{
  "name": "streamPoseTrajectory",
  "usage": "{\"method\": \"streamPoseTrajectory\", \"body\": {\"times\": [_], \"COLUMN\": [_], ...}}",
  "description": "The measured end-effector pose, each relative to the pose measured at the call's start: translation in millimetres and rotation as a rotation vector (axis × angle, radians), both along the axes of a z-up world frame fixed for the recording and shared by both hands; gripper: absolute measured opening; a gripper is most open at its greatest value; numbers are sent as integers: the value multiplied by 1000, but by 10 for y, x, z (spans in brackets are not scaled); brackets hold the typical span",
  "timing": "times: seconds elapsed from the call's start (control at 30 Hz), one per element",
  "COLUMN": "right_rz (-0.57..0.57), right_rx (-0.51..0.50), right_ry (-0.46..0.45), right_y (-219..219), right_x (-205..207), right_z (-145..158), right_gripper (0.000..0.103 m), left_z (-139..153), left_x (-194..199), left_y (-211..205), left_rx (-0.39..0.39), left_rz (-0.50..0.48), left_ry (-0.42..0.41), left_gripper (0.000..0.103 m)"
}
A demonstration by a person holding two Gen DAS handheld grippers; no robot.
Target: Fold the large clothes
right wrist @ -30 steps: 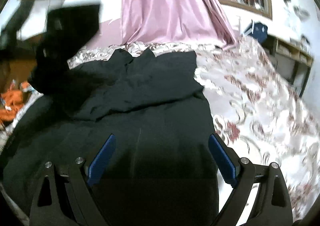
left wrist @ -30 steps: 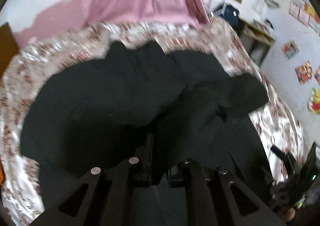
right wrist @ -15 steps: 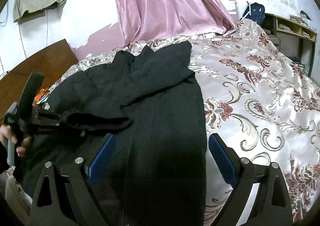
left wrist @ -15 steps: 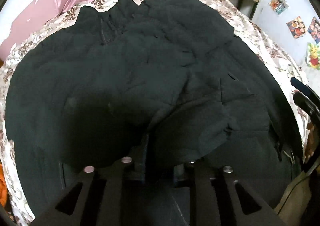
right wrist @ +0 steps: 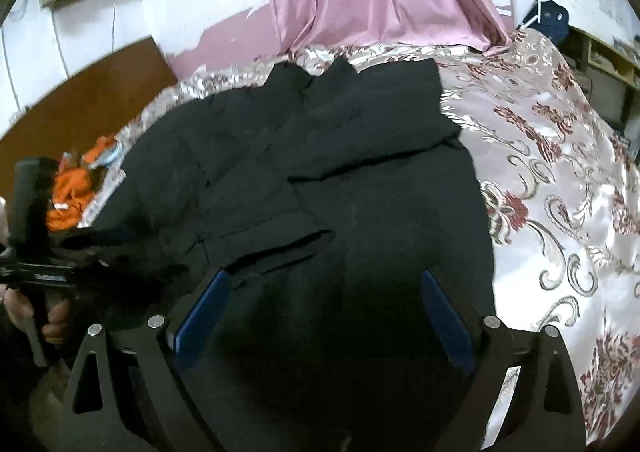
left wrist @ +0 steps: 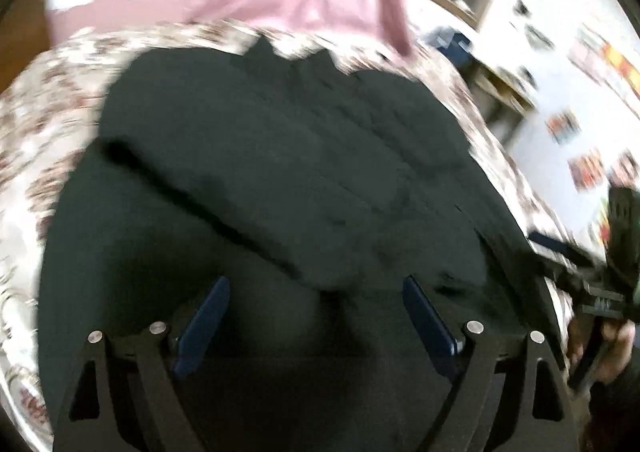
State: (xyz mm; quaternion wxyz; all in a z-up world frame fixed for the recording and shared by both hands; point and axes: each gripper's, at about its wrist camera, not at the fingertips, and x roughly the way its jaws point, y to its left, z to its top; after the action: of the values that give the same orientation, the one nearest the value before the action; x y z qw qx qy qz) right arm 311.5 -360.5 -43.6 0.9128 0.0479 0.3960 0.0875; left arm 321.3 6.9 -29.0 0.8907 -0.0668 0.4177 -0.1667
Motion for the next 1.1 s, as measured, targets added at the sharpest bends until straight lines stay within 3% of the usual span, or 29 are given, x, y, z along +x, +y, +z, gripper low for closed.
{"method": "streamPoseTrajectory", "body": {"times": [0.13,0.23,0.3,0.47,0.5,0.53,0.6,0.83,0.9,1.03,1.1], "right_rz": [17,-44,-80,-103,-97,-83,-92,-25,-10,-24,-31], "right_rx": [-9,-68,-114,-55,-52,-50,-94,-135,-153,-275,-289], "right_ry": [50,94,108,116,110,109,98,41,5,-158,-178], "right_y": [173,280,364,533,568,611,691,801,817,801,756], "right_x": [201,424,544,642,642,640,631,581,570,564,636], "right_z": [-52,-131,-198,-309,-317,-327,-332,-122,17,463,617], "right_gripper": [93,93,93,92,89,73,68,3,3,3,3], "left_z": [38,-14,-68,-72,-45,-27,13,-21,-75,-128,-125], "left_x": [104,223,305,573,646,695,782,974,1019,1026,1023], "left_y": [355,665,851,1125,1144,1148,1133,950,929,912,904], "left_rx": [-2,-25,-42,-101,-128,-146,-151,-50,-44,-39,-35], "left_rz": [168,290,348,424,423,420,413,366,350,351,350], "left_ry": [-26,-36,-36,-72,-93,-112,-145,-173,-154,-140,-138], "left_gripper": [88,88,88,88,88,88,88,88,88,88,88]}}
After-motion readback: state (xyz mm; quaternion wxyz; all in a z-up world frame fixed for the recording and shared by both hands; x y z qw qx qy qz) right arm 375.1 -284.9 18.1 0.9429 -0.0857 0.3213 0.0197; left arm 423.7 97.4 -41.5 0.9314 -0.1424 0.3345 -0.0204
